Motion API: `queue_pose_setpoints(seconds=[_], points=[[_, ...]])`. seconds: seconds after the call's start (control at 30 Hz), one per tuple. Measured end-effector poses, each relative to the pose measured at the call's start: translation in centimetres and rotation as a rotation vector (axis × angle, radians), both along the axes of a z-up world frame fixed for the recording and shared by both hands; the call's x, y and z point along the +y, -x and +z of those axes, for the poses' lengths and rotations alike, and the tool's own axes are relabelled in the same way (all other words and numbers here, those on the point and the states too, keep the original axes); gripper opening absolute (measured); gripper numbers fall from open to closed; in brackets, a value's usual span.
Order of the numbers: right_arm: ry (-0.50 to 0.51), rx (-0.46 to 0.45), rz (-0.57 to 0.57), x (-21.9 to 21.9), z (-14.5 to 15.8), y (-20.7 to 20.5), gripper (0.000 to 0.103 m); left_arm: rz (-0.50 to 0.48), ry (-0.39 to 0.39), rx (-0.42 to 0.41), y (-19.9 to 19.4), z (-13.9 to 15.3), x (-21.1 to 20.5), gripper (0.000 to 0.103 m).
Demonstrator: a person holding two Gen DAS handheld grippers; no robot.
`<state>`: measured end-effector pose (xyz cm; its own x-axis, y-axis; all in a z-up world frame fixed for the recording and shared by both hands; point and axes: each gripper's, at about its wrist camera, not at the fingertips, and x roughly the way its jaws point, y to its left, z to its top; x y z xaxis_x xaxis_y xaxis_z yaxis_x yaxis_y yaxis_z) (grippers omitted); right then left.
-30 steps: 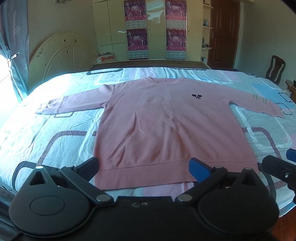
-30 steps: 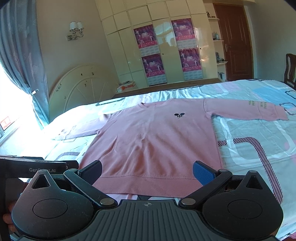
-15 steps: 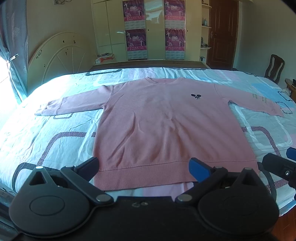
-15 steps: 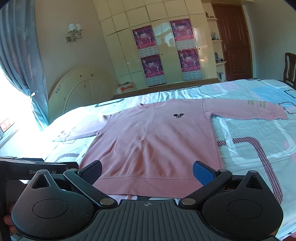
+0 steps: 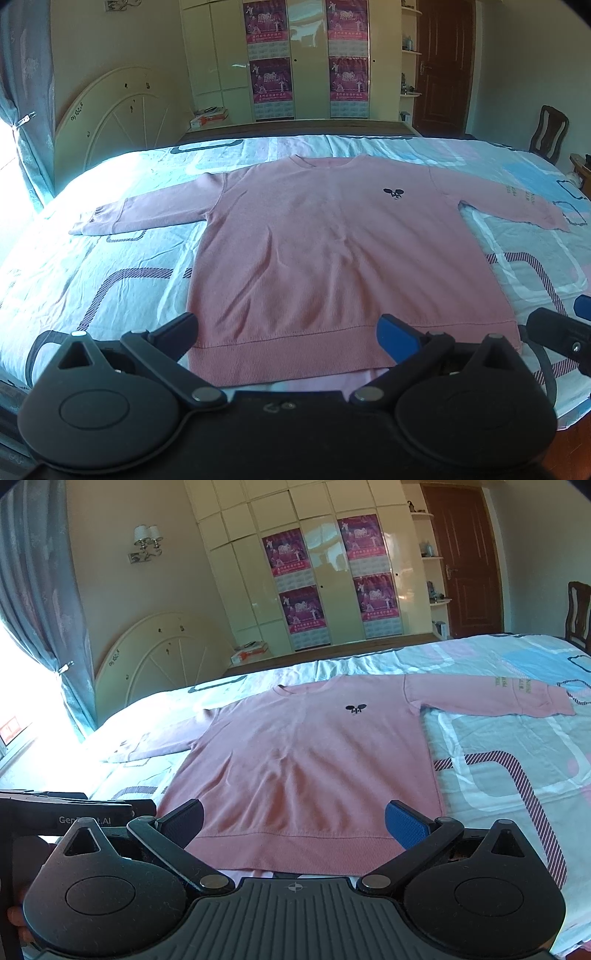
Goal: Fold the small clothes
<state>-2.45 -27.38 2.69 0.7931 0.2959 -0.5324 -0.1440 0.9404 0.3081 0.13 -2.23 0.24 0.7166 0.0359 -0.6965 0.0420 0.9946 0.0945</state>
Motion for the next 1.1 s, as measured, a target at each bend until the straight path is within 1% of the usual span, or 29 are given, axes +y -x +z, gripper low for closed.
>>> queue_pose_setpoints(seconds=[0.37,0.63,0.83,1.1], points=[[0.0,0.014,-0.015,0.0,-0.3,-1.3,0.103,-0.014,-0.015,0.009,-1.6,-0.2,-0.1,0.103],[0.004,0.024,-0.058,-0.1,-0.8,-3.0,0.103,-0.035,-0.019,0.02,-4.0,-0.4,0.2,0.103],[0.013,0.043,-0.098,0.1,-1.4,-5.0,0.103,-0.052,-0.016,0.038,-6.8,-1.1,0.8,0.103],[0.022,0.056,-0.179,0.3,-2.0,-8.6,0.103,-0.1,-0.017,0.05,-12.1,-1.9,1.8,0.103]])
